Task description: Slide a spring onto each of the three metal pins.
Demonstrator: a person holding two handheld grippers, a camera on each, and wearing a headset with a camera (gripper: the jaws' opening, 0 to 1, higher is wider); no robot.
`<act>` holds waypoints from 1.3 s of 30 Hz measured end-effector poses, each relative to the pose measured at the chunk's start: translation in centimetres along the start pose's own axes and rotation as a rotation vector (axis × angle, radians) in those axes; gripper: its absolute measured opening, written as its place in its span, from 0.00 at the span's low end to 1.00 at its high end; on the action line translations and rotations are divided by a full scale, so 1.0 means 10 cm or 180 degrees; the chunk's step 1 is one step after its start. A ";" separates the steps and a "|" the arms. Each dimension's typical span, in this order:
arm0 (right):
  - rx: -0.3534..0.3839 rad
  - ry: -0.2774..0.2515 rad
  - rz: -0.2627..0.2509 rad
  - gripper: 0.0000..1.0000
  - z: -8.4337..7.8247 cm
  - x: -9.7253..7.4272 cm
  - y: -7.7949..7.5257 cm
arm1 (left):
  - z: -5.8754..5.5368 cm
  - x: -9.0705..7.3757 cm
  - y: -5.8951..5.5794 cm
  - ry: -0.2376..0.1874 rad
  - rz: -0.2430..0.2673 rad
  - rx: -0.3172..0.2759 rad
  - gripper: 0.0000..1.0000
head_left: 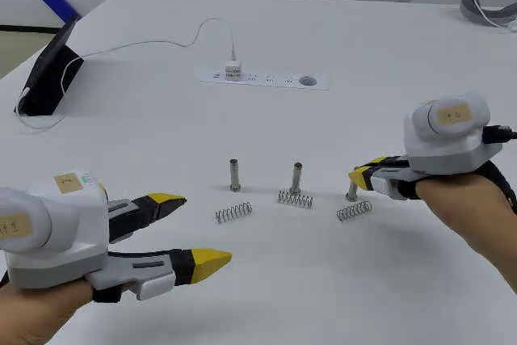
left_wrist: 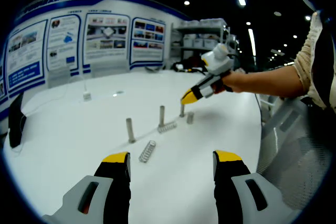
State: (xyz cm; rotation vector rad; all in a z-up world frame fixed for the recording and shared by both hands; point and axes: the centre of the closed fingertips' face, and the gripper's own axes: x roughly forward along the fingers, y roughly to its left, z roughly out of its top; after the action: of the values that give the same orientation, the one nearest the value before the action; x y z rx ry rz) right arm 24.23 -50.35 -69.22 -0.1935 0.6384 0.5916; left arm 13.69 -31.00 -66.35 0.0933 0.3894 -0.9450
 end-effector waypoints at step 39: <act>0.0019 -0.0095 0.0101 0.17 -0.05 -0.25 -0.12 | -0.01 0.09 -0.08 0.0047 -0.0123 0.0056 0.64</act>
State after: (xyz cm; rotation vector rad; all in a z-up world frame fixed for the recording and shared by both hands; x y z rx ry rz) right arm 23.04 -52.62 -68.10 -0.1689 0.6150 0.6220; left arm 13.49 -32.08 -66.72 0.1092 0.3976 -0.9864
